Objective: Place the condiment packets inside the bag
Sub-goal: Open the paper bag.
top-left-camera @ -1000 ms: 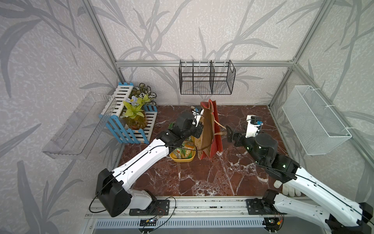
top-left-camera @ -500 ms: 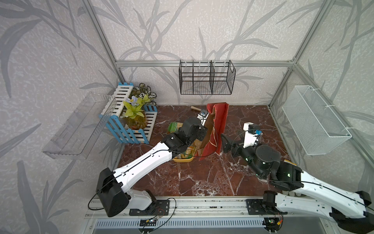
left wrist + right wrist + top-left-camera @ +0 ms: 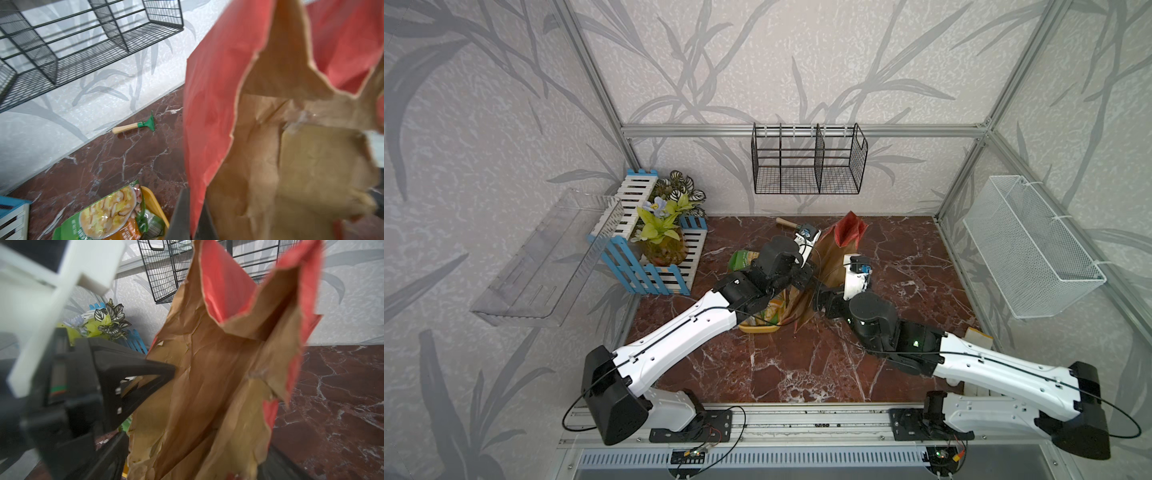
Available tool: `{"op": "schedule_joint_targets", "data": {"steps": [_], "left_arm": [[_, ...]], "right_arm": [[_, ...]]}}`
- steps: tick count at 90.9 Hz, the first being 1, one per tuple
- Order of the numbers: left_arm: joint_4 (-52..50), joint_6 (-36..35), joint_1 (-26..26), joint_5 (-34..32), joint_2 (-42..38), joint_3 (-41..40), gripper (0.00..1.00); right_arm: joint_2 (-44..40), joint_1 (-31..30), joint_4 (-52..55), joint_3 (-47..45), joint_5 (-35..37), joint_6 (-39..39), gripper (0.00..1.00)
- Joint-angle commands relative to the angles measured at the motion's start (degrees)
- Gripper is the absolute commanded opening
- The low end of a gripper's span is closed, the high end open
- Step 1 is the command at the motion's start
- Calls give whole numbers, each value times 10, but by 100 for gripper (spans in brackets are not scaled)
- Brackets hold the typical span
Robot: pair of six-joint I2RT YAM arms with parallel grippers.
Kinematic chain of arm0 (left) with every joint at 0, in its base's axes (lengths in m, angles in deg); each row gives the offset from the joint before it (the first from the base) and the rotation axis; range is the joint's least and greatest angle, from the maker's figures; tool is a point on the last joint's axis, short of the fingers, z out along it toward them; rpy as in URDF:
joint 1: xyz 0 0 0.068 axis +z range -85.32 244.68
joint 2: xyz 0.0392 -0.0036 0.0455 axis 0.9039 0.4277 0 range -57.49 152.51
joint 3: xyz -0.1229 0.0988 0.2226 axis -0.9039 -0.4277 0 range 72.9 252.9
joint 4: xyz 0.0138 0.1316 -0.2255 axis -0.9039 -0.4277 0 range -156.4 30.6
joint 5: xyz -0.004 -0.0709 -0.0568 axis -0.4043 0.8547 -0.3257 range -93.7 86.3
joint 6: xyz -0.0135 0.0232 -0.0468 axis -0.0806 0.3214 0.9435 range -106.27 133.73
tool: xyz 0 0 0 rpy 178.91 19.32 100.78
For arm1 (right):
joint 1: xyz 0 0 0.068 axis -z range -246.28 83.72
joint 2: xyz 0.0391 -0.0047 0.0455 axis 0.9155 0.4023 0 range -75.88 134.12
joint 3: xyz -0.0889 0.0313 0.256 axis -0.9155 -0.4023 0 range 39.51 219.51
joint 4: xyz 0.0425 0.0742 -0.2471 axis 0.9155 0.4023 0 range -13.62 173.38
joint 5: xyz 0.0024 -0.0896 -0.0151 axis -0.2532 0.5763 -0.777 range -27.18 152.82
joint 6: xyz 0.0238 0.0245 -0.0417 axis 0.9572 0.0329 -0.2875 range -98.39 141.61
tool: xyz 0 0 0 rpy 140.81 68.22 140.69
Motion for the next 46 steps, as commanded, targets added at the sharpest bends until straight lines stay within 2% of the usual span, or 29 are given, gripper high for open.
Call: {"op": "schedule_joint_targets", "data": {"steps": [1, 14, 39, 46], "left_arm": [[-22, 16, -3, 53, -20, 22, 0], [-33, 19, -3, 57, -28, 27, 0], [-34, 28, 0, 30, -37, 32, 0], [-34, 31, 4, 22, -36, 32, 0]], "right_arm": [[1, 20, -19, -7, 16, 35, 86], [10, 34, -5, -10, 20, 45, 69], [9, 44, 5, -27, 31, 65, 69], [4, 44, 4, -32, 31, 65, 65]]}}
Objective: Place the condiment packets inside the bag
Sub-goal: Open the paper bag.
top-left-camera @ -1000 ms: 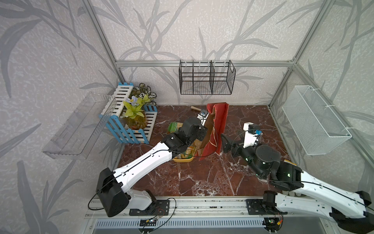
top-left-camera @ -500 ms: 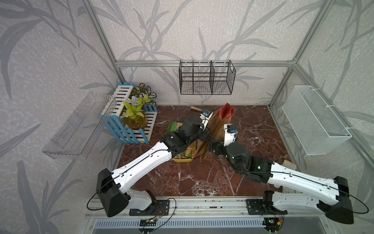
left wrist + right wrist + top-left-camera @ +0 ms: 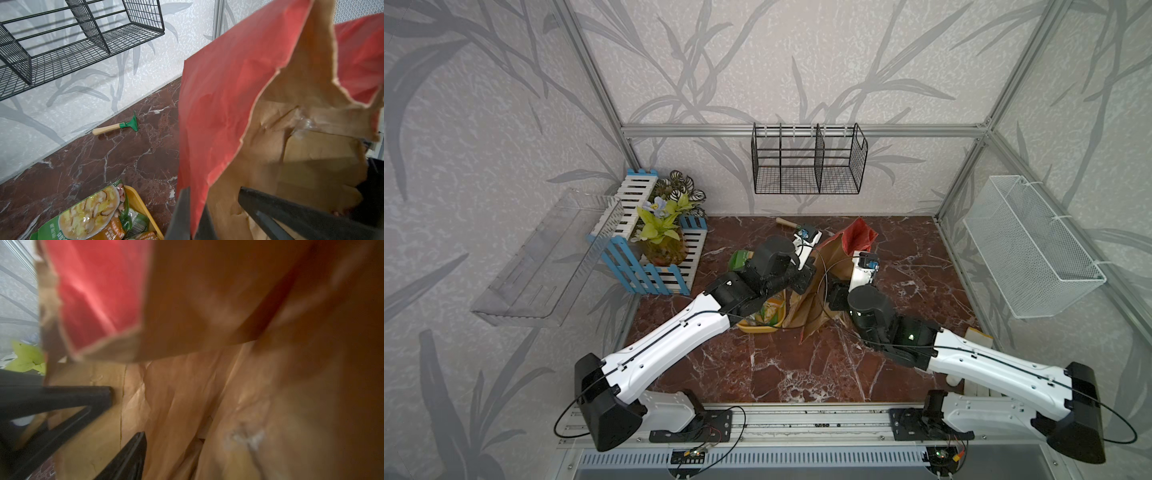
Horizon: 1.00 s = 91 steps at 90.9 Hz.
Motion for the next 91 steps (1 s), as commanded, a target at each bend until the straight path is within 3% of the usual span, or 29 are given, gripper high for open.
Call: {"op": "schedule_joint_targets", "data": {"steps": [1, 15, 28, 38, 60, 82, 91], "left_arm": [[-2, 11, 5, -16, -12, 24, 0], [-6, 18, 12, -14, -11, 32, 0], [-15, 16, 18, -9, -10, 41, 0], [-26, 2, 19, -29, -6, 45, 0], [-118, -57, 23, -80, 41, 83, 0], [-137, -85, 22, -124, 42, 79, 0], [-130, -107, 23, -180, 47, 75, 0]], "right_arm": [[-7, 3, 3, -12, 14, 11, 64], [-23, 5, 11, -24, 19, 14, 41], [-42, 20, 29, -31, 13, 22, 11], [-59, 36, 59, -24, -10, 16, 0], [-40, 130, 307, 91, -145, 24, 0], [32, 150, 532, 241, -183, 3, 0], [41, 153, 588, 271, -189, 1, 0]]}}
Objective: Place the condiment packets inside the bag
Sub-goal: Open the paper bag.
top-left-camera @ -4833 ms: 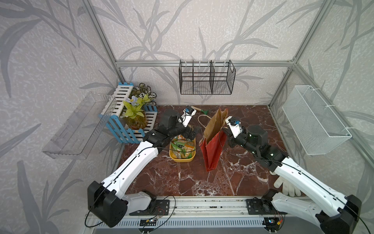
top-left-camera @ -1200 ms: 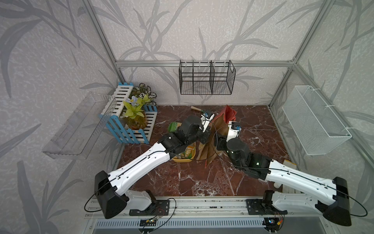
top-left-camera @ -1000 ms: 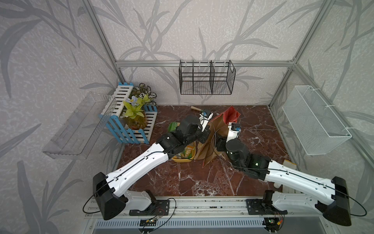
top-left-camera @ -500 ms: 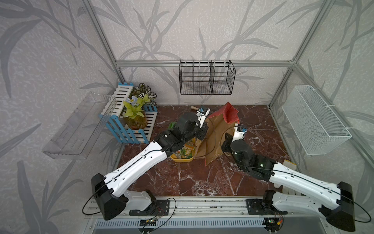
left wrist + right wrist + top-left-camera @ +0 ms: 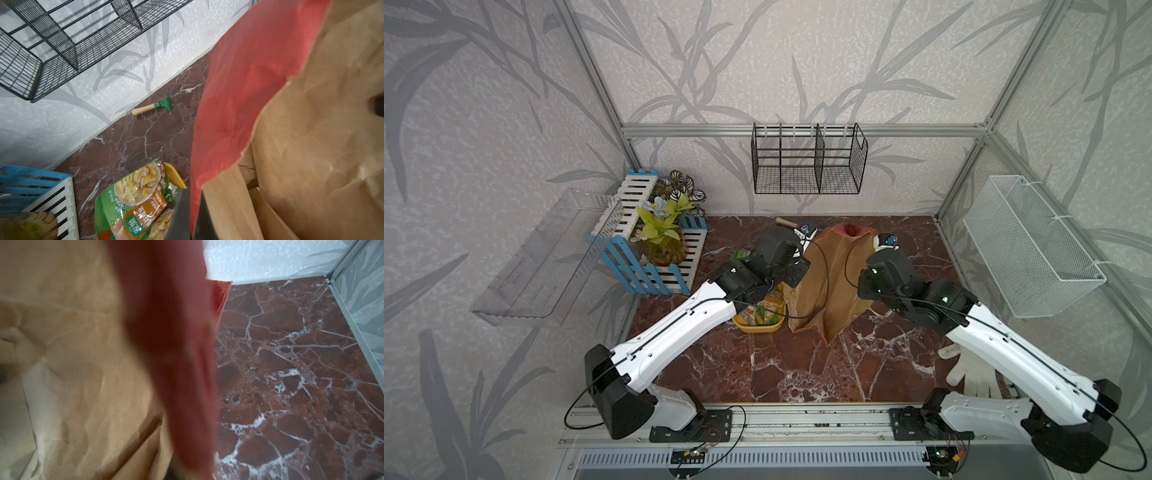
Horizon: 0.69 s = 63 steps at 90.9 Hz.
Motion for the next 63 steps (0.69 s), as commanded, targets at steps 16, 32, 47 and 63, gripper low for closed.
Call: {"op": "schedule_joint_targets", "data": {"steps": [16, 32, 47, 63], "left_arm": [[0, -70, 4, -167, -3, -18, 0], [-12, -71, 2, -154, -24, -7, 0], [-33, -30, -4, -24, -33, 7, 27], [-44, 15, -6, 134, -35, 18, 55]], "right_arm": [[-19, 27, 191, 48, -34, -11, 0], [-48, 66, 211, 41, -73, -24, 0], [-28, 69, 179, 40, -123, -34, 0], [13, 75, 153, 59, -158, -53, 0]]}}
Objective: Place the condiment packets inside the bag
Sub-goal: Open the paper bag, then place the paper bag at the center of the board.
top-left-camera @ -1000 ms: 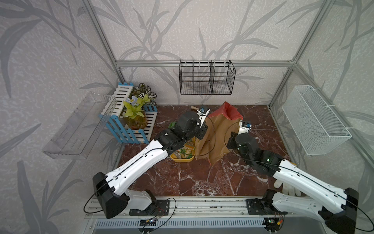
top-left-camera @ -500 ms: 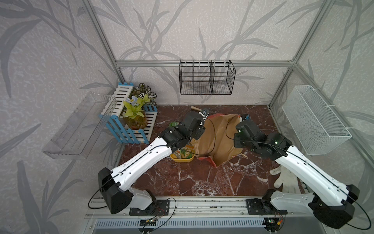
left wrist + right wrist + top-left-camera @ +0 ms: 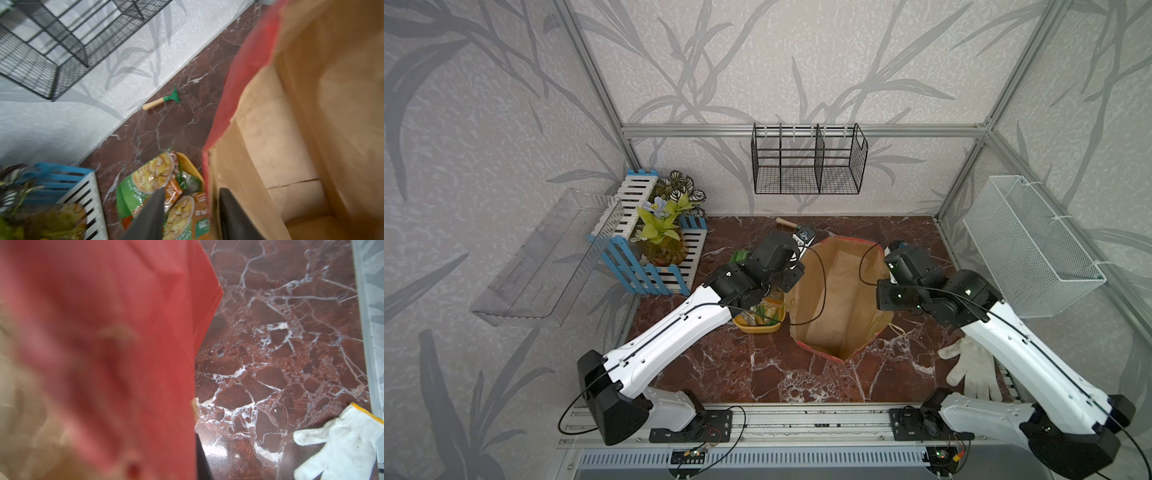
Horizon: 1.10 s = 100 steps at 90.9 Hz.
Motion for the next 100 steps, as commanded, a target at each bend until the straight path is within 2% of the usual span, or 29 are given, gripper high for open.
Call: {"op": "schedule_joint_targets", "data": {"steps": [1, 8, 12, 16, 18, 26, 33, 59, 85, 97, 100], "left_arm": [[-16, 38, 0, 117, -14, 27, 55], [-7, 40, 0, 121, -28, 31, 56], [0, 38, 0, 118, -39, 29, 60], [5, 35, 1, 114, -52, 28, 76], [6, 31, 2, 114, -58, 28, 81], [18, 21, 15, 109, -77, 23, 90], [15, 25, 43, 141, -86, 23, 99], [26, 7, 192, 265, -123, -42, 100], [51, -67, 376, 389, -117, -146, 100], [54, -98, 412, 394, -136, -181, 100], [56, -104, 416, 394, -146, -191, 100]], "right_arm": [[23, 9, -8, 22, -31, -22, 0], [34, 17, -15, 32, -45, -31, 0], [39, 21, -20, 36, -55, -38, 0], [46, 26, -23, 43, -61, -46, 0], [50, 29, -24, 46, -65, -49, 0], [68, 47, -30, 60, -83, -64, 0], [90, 65, -33, 73, -107, -79, 0], [190, 107, 12, 153, -134, -150, 18], [281, 115, 60, 269, -112, -199, 26], [298, 115, 86, 314, -75, -200, 28], [298, 115, 88, 317, -69, -200, 33]]}}
